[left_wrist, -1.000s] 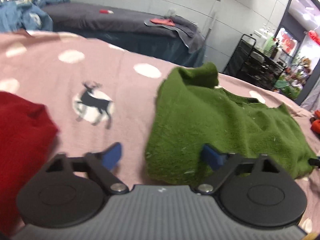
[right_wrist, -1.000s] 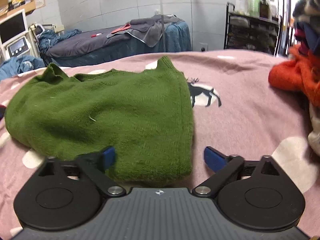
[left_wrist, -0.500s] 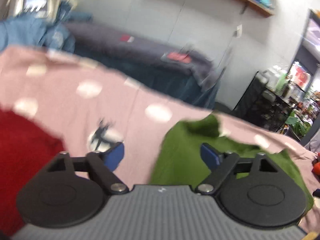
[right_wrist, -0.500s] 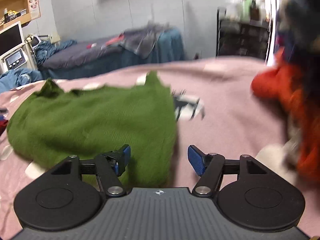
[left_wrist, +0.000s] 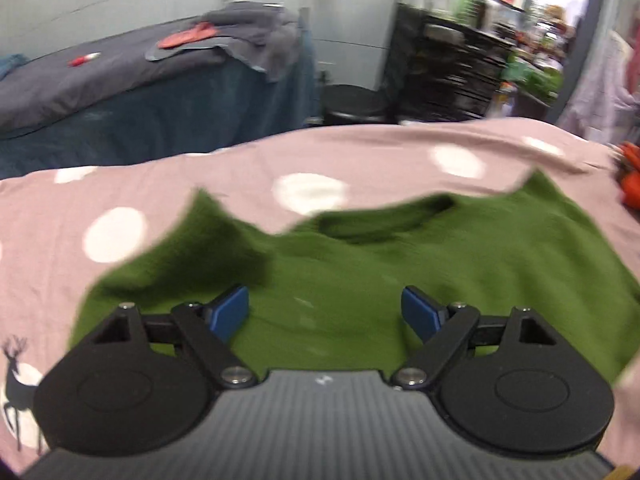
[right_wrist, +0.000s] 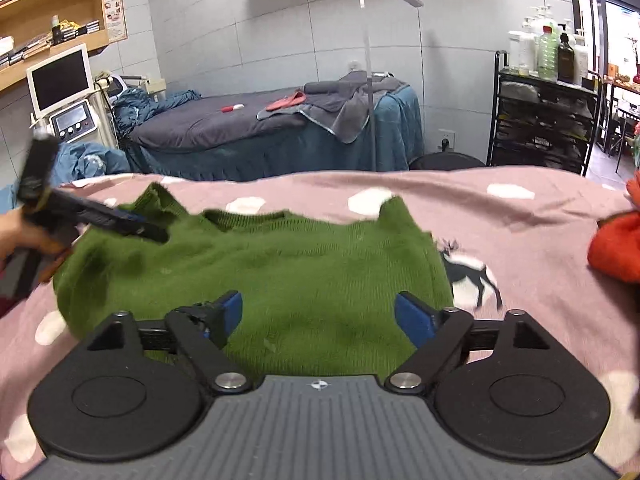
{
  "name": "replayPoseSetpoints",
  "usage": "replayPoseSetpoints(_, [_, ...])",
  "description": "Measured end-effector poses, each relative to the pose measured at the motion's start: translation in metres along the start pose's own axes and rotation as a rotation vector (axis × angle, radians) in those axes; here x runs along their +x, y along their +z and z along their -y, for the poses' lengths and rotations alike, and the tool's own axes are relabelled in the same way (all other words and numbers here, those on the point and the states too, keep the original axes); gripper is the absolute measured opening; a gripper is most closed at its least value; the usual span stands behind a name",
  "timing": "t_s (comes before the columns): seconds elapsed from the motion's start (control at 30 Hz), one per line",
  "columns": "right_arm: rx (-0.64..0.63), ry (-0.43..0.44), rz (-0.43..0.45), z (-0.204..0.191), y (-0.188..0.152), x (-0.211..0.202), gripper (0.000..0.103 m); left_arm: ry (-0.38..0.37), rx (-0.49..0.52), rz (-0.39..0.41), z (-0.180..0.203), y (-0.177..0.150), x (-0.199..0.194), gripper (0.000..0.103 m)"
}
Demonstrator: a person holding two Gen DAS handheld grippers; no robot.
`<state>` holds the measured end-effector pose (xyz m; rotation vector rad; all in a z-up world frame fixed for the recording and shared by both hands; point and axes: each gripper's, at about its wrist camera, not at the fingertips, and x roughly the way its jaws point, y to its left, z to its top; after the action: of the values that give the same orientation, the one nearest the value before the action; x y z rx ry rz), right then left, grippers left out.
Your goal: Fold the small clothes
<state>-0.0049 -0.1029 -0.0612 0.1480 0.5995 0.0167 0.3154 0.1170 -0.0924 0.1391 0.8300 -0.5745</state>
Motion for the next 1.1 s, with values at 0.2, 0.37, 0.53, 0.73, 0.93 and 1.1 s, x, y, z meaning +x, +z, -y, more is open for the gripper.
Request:
replayPoseSetpoints(0.2, [0.016,-0.024,-0.068,0.013,-0.022,-0.008,0.103,0.149,-0.130,-0.043,-0.066,-0.001,0.019,0.092])
replayPoseSetpoints(0.37, [0.010,-0.033,-0.067,0.017,-0.020,-0.008,0.103,0.286,-0.244,-0.065,-0.101,-0.008,0.020,0.093])
replayPoseSetpoints(0.53, [-0.023,-0.022,-0.046,0.013,-0.014,-0.009,0.103,0.278,-0.249,0.026,-0.103,-0.006,-0.003,0.092])
replayPoseSetpoints(0.73, [-0.025,-0.015,-0.037,0.010,-0.016,-0.007,0.103,0.186,-0.191,0.138,-0.072,-0.011,-0.057,0.095])
replayPoseSetpoints(0.93, [-0.043,-0.013,-0.036,0.008,-0.021,-0.006,0.103,0.053,-0.064,0.282,0.010,-0.067,-0.122,0.103])
replayPoseSetpoints(1.1, [-0.004,-0.007,-0.041,0.020,-0.018,-0.006,0.103,0.023,0.136,0.269,0.108,-0.121,-0.134,0.103])
